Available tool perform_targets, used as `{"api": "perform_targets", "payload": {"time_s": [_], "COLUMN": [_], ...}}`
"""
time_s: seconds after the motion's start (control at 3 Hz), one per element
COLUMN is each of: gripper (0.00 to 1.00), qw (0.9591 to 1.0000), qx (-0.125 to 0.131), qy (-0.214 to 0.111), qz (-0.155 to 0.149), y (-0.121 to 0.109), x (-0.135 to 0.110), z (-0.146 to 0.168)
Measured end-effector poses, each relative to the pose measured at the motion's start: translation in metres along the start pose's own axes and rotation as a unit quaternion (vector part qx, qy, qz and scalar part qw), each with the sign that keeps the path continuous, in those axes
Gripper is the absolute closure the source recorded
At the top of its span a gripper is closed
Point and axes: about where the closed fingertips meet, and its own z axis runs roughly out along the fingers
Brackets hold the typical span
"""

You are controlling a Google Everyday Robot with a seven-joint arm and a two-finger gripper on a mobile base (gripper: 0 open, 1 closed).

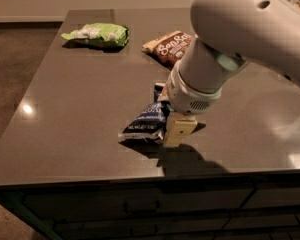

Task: Pick blue chip bag

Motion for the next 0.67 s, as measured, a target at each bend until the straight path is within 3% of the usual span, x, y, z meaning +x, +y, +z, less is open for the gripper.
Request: {"api": "perform_targets", "payload": {"time_s": [0.67], "gripper": [0.87], "qw": [0.9994], "qx": [-0.006], "qy": [-0.032], "qz": [-0.004], "y": [-0.022], "x": [-0.017], "z": [-0.02]}}
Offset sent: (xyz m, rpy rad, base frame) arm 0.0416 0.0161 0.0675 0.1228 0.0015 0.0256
